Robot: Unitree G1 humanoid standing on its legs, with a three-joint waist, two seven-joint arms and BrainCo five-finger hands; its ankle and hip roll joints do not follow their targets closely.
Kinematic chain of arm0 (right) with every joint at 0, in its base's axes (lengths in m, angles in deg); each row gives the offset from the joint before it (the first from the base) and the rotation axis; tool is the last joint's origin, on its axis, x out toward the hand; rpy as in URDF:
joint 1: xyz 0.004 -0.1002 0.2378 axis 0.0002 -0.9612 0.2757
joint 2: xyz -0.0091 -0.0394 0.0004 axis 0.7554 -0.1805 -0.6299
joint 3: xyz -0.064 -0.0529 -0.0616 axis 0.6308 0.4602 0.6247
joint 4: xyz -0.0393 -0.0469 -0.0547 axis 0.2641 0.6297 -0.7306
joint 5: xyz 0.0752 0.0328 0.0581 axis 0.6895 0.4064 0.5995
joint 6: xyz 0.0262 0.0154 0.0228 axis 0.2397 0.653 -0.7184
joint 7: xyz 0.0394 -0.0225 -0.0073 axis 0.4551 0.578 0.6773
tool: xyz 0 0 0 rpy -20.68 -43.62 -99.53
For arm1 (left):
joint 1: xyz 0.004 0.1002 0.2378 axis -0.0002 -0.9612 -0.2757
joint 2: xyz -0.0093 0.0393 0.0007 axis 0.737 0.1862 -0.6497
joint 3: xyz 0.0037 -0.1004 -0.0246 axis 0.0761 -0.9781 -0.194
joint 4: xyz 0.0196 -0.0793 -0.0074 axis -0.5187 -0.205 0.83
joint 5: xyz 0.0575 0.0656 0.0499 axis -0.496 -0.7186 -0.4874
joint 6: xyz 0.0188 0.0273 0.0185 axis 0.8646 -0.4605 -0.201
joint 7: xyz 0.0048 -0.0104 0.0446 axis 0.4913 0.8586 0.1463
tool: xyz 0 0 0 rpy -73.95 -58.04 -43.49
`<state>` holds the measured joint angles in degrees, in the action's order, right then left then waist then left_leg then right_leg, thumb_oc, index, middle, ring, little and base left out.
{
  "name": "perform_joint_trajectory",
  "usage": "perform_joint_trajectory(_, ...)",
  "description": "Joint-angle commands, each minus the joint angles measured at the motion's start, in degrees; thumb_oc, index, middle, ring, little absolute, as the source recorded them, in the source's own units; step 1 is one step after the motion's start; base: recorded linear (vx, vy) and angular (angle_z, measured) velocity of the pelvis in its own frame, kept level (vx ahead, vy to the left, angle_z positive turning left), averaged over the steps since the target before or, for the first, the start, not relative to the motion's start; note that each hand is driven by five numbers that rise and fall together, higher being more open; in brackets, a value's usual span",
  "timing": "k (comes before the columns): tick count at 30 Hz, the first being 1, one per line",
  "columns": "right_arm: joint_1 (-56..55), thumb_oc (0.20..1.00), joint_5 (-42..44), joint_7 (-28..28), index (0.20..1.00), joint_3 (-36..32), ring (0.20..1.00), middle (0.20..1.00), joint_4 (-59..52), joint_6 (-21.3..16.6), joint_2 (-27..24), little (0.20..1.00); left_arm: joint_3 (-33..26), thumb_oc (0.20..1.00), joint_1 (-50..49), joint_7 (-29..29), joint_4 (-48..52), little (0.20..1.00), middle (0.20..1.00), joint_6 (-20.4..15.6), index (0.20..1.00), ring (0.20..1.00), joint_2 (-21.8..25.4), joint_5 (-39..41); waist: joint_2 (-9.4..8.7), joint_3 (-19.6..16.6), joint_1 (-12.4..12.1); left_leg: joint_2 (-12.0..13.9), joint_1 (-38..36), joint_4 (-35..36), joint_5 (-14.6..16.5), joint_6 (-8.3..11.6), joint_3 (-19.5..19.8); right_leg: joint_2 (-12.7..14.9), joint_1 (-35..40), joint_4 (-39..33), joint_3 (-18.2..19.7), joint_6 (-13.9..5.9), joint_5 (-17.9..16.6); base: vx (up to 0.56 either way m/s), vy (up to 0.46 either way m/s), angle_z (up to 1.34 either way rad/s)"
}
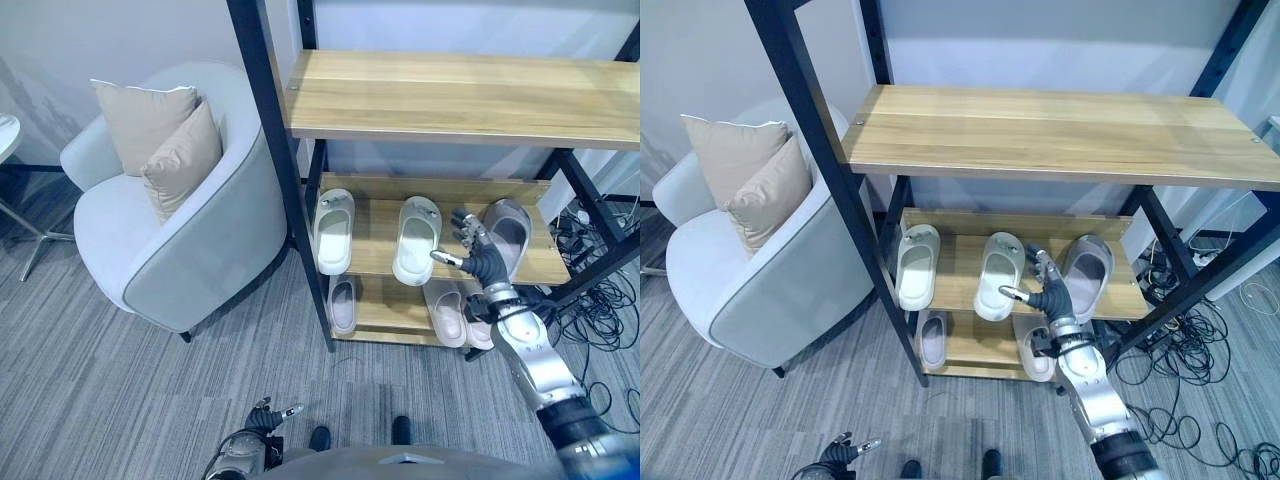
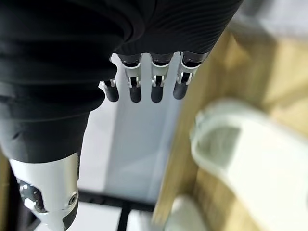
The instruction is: Arrange the slippers neatly on the shoe rack.
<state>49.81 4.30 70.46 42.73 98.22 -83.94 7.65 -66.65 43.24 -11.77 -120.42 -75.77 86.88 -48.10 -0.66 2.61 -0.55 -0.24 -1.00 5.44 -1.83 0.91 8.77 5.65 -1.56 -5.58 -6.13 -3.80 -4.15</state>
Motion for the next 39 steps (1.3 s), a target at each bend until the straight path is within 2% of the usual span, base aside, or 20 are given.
perform_joint_trajectory(1, 5.07, 1.0, -14.3, -8.12, 1.0, 0.06, 1.0, 1.0, 0.85, -2.1, -3.87, 1.0, 2.8, 1.0, 2.05, 0.66, -5.08, 1.0, 1.0, -0.79, 1.0, 1.0, 0.22, -1.97, -1.66, -0.09, -1.86, 0.03, 3.41, -0.44, 1.89, 1.05, 0.82, 1.98, 5.12, 0.58, -1.2, -4.03, 4.83, 0.04, -0.005, 0.06)
perform_joint_trajectory(5, 9.68, 1.0, -25.14, -12.46, 1.0, 1.69, 1.0, 1.0, 6.52, 1.42, -8.36, 1.0, 3.72, 1.0, 1.99, 1.05, -5.13, 1.0, 1.0, -1.34, 1.0, 1.0, 0.54, -2.13, -1.64, 0.41, -2.84, -0.13, 4.01, -0.44, 1.67, 1.13, 1.2, 1.93, 4.83, 0.58, -2.01, -4.14, 4.88, 0.03, -0.003, 0.09)
perform_joint_trajectory(10, 15.36, 1.0, -25.27, -12.28, 1.0, 5.09, 1.0, 1.0, 14.52, 4.52, -9.19, 1.0, 4.25, 1.0, 2.34, 1.03, -5.05, 1.0, 1.0, -1.76, 1.0, 1.0, 1.09, -0.7, -1.86, 0.95, -3.72, -0.09, 5.1, -0.44, 1.38, 1.27, 1.05, 1.89, 3.83, 0.58, -2.2, -4.3, 4.76, 0.01, -0.003, 0.04)
perform_joint_trajectory(15, 18.56, 1.0, -22.0, -11.19, 1.0, 8.1, 1.0, 1.0, 21.82, 4.44, -8.57, 1.0, 5.61, 1.0, 3.05, 1.38, -4.71, 1.0, 1.0, -2.31, 1.0, 1.0, 1.18, 1.0, -1.84, 1.55, -4.1, -0.22, 5.95, -0.44, 1.09, 1.38, 0.93, 1.89, 3.18, 0.58, -2.39, -4.36, 4.65, 0.0, 0.002, -0.01)
perform_joint_trajectory(21, 21.7, 1.0, -21.52, -10.6, 1.0, 10.67, 1.0, 1.0, 25.36, 5.4, -8.15, 1.0, 6.54, 1.0, 3.49, 1.56, -4.02, 1.0, 1.0, -2.63, 1.0, 1.0, 1.28, 2.21, -1.85, 2.28, -4.13, -0.25, 6.69, -0.44, 0.95, 1.45, 0.76, 1.85, 2.45, 0.58, -2.43, -4.45, 4.56, 0.01, 0.002, 0.0)
perform_joint_trajectory(34, 28.81, 1.0, -19.71, -15.0, 1.0, 13.87, 1.0, 1.0, 34.49, 4.87, -7.08, 1.0, 8.68, 1.0, 3.86, 3.41, -3.5, 1.0, 1.0, -3.8, 1.0, 1.0, 0.67, 4.17, -2.01, 3.15, -4.85, -0.63, 8.96, -0.44, 0.4, 1.43, 0.83, 1.92, 0.42, 0.58, -2.66, -4.63, 4.07, 0.0, 0.001, 0.0)
perform_joint_trajectory(39, 33.26, 1.0, -17.34, -14.48, 1.0, 15.89, 1.0, 1.0, 40.63, 4.66, -7.07, 1.0, 9.79, 1.0, 4.33, 3.86, -3.19, 1.0, 1.0, -4.3, 1.0, 1.0, 1.1, 5.25, -2.16, 3.48, -5.53, -0.72, 9.45, -0.44, 0.21, 1.5, 1.03, 1.95, 0.18, 0.58, -2.97, -4.65, 4.14, 0.0, 0.0, 0.0)
